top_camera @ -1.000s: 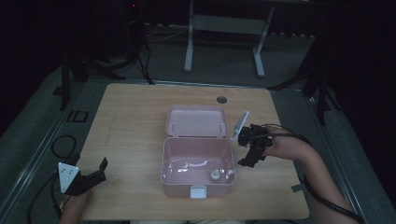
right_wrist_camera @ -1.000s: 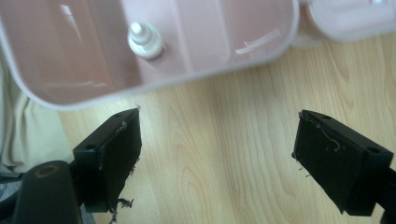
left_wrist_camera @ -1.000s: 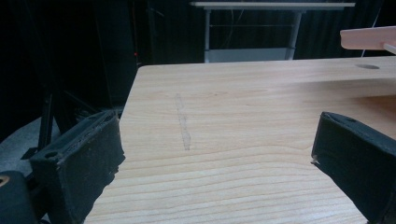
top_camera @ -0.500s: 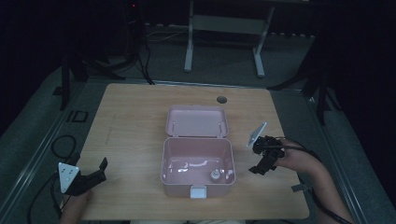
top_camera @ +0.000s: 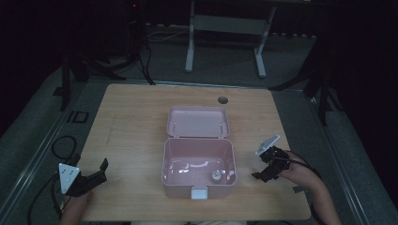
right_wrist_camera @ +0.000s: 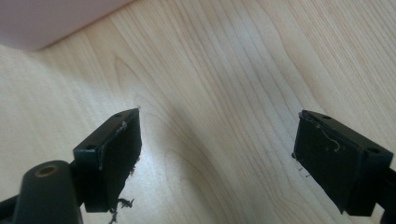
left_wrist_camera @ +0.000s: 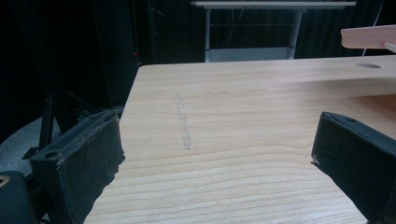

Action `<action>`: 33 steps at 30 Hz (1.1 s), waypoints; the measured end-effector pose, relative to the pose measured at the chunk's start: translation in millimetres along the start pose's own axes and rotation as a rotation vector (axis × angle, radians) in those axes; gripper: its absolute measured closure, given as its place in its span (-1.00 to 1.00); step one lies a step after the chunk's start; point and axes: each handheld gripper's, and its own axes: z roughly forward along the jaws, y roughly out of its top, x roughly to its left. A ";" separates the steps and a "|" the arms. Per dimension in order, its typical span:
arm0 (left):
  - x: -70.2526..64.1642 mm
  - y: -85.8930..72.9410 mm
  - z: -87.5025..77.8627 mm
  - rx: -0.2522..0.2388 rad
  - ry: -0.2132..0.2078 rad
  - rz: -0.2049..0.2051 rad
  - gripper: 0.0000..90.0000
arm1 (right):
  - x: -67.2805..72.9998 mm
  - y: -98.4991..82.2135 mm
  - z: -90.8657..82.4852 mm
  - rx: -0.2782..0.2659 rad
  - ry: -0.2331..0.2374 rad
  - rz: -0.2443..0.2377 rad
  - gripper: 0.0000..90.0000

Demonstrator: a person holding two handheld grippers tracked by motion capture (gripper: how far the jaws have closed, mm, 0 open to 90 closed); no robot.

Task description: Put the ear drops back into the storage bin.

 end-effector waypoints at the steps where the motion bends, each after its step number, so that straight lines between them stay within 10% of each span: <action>1: 0.0 0.0 0.1 0.001 0.000 0.000 -0.96 | 0.4 -4.1 2.1 -0.015 -0.009 0.003 -0.67; 13: 0.0 0.0 0.0 0.000 0.001 0.000 -0.96 | -2.4 -30.9 16.4 -0.173 -0.146 0.110 -0.70; 33: 0.4 0.0 -0.1 0.001 0.000 -0.002 -0.96 | -4.3 -63.1 34.5 -0.403 -0.483 0.443 -0.73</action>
